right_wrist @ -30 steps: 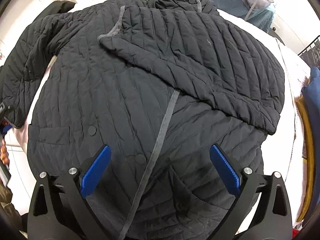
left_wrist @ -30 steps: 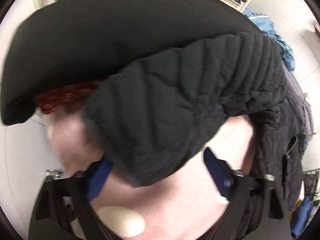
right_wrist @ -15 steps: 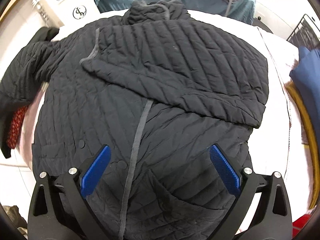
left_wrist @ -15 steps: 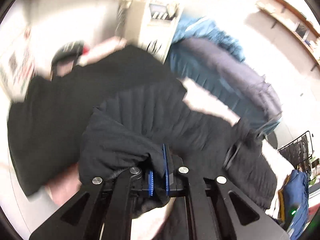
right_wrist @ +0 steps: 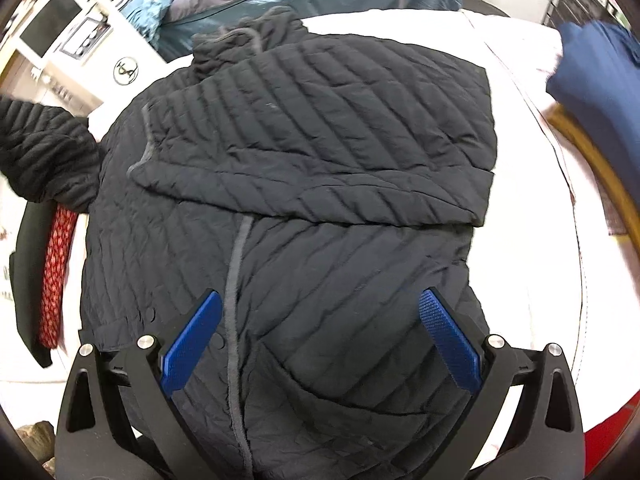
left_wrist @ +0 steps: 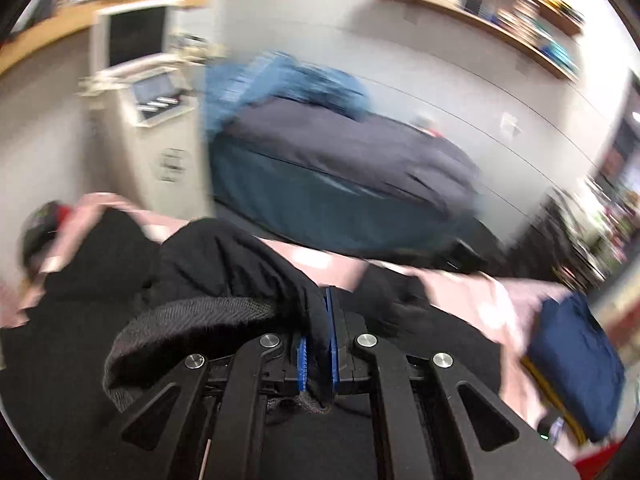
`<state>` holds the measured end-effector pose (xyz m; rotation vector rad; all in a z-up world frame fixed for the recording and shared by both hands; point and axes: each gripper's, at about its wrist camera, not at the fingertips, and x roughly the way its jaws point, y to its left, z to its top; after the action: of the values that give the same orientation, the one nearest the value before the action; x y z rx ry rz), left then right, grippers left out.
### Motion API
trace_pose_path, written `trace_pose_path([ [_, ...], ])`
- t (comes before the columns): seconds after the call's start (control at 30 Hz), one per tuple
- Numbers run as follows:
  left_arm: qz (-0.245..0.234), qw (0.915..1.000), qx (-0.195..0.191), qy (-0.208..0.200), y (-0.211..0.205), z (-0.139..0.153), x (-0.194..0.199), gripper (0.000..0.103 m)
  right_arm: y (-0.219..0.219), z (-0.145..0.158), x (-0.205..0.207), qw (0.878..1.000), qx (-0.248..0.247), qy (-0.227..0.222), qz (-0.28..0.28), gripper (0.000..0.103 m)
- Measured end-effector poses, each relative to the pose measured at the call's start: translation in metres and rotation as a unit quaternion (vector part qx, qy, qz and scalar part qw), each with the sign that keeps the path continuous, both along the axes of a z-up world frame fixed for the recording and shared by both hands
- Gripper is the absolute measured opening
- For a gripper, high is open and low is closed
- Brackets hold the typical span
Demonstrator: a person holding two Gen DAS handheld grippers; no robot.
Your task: Fold large clothes
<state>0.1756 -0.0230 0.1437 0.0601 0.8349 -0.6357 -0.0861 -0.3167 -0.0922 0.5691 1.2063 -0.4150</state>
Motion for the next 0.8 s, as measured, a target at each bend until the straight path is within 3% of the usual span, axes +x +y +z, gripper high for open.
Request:
trace_pose_path([
  [0.2, -0.116, 0.9913, 0.019, 0.060, -0.126, -0.058, -0.040, 0.007, -0.018, 0.002, -0.014, 0.999, -0.002, -0.001, -0.033, 0.098],
  [0.37, -0.150, 0.9803, 0.082, 0.097, -0.186, -0.115, -0.073, 0.008, -0.035, 0.000, -0.036, 0.997, -0.001, 0.002, -0.071, 0.098],
  [0.47, -0.172, 0.9711, 0.120, 0.114, -0.210, -0.150, -0.093, 0.013, -0.044, -0.006, -0.050, 0.995, 0.008, 0.012, -0.097, 0.098],
  [0.53, -0.184, 0.9653, 0.135, 0.126, -0.218, -0.168, -0.100, 0.025, -0.050, -0.012, -0.058, 0.993, 0.017, 0.020, -0.113, 0.098],
  [0.6, -0.197, 0.9599, 0.144, 0.137, -0.224, -0.181, -0.106, 0.046, -0.052, -0.014, -0.062, 0.992, 0.022, 0.025, -0.121, 0.098],
  [0.7, -0.216, 0.9569, 0.124, 0.150, -0.226, -0.185, -0.117, 0.074, -0.054, -0.013, -0.058, 0.992, 0.022, 0.027, -0.121, 0.098],
  [0.8, -0.228, 0.9583, 0.083, 0.151, -0.210, -0.171, -0.117, 0.083, -0.055, -0.006, -0.048, 0.993, 0.016, 0.014, -0.115, 0.098],
])
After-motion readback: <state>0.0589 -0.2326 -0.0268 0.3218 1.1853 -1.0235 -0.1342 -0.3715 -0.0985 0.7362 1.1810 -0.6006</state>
